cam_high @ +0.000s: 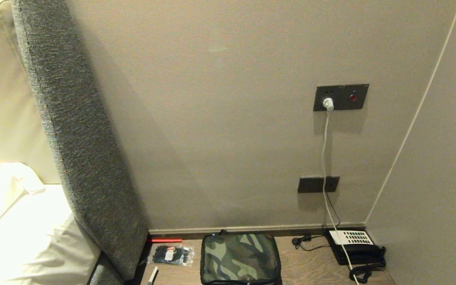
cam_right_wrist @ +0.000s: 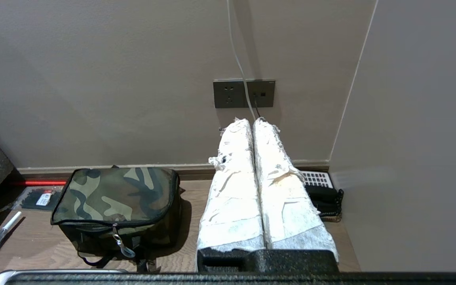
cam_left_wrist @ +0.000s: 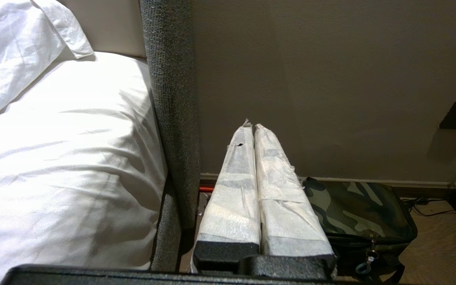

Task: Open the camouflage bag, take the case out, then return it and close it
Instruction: Open the top of the storage box

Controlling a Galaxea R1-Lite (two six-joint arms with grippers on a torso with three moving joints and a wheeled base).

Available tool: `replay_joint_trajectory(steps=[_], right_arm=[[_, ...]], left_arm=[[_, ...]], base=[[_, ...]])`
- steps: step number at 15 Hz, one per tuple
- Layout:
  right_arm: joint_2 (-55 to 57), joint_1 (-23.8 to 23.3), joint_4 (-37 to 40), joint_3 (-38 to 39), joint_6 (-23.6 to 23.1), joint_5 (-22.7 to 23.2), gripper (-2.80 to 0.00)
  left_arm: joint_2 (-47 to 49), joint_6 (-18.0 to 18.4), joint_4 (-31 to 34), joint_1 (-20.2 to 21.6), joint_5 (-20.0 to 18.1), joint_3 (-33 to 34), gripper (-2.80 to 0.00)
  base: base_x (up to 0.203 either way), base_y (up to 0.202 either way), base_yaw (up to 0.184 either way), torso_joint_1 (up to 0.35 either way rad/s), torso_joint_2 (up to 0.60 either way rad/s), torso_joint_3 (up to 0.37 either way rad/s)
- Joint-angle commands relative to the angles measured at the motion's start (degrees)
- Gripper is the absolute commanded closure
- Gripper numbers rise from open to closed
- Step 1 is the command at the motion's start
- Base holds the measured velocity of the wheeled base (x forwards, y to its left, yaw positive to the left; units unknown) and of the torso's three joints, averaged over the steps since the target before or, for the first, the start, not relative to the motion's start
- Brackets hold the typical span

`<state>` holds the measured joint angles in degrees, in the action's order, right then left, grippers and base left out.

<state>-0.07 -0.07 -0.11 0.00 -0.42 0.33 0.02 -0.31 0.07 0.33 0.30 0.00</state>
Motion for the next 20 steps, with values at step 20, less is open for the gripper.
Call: replay_joint_trajectory(steps=[20], right_arm=[[-0.19, -0.01, 0.02, 0.00, -0.02, 0.02, 0.00]], left_arm=[[-0.11, -0.04, 0.01, 0.02, 0.05, 0.18, 0.00]], base=[[0.000, 0.000, 0.000, 0.000, 0.00, 0.000]])
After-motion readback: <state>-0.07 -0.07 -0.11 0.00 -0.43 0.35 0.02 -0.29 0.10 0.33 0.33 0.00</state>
